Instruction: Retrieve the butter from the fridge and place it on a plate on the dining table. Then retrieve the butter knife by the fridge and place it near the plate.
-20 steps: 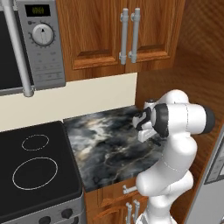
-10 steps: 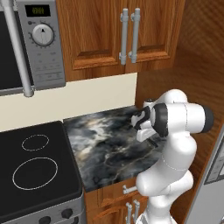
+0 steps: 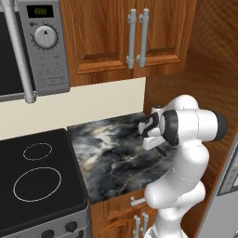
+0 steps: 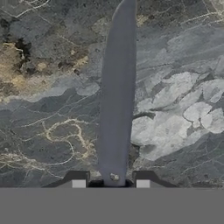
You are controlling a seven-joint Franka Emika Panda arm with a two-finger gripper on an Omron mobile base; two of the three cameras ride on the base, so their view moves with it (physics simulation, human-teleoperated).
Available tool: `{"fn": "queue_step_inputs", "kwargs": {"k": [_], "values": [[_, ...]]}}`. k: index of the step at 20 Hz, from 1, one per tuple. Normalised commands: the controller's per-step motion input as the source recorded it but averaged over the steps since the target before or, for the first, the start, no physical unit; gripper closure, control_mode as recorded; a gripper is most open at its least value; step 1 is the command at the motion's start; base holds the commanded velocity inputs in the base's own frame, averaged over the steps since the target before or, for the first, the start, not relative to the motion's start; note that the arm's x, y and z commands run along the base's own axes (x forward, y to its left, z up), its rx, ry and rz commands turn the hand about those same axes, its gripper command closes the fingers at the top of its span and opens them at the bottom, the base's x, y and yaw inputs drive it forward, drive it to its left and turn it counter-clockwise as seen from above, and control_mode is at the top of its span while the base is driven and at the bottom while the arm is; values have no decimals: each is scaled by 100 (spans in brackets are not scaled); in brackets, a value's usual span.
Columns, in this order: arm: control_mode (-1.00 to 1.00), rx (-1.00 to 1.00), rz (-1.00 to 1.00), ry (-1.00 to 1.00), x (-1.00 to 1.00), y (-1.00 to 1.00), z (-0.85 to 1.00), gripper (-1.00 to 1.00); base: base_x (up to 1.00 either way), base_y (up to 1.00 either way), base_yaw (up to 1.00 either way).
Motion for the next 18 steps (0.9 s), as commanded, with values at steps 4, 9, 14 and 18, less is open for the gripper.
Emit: {"fn": "queue_step_inputs", "kwargs": {"k": [4,9,14,18], "values": [[-100,0,-19,0,0,5,1,100,0,0,0],[-100,-1,-17,0,0,15,4,100,0,0,0],[-100,-3,-15,0,0,25,18,100,0,0,0],[-100,-2,-16,-3,-12,31,40,100,0,0,0]]}}
